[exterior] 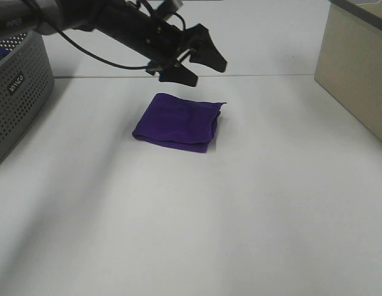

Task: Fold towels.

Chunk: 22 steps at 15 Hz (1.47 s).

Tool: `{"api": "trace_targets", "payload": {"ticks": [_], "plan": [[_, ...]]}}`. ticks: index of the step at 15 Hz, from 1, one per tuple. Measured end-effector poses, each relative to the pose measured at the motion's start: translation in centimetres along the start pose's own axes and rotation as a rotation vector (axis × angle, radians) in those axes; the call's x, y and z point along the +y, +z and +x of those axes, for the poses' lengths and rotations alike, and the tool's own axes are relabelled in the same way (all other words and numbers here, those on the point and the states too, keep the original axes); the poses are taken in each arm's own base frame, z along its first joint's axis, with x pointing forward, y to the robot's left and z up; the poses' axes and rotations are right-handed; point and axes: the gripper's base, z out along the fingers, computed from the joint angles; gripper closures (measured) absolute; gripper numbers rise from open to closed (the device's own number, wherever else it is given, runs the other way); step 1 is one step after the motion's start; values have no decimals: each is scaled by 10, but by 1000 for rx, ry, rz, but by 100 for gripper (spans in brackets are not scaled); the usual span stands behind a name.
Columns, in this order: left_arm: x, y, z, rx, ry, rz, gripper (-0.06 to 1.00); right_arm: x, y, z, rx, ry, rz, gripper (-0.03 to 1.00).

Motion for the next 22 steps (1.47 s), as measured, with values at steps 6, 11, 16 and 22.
{"api": "trace_targets", "payload": {"ticks": [6,11,16,22], "plan": [[2,-150,-24,35,112,-570,19,-13,-5,1,6,21,104,-2],[-10,-244,-27,-57,80,-966,19,-71,-44,14,-16,148,230,-2],[-13,-343,39,-79,-130,-1066,19,-63,-120,92,40,245,382,-2],[-111,-379,170,-221,-41,-1112,19,8,-180,224,-2,234,394,-2]]}}
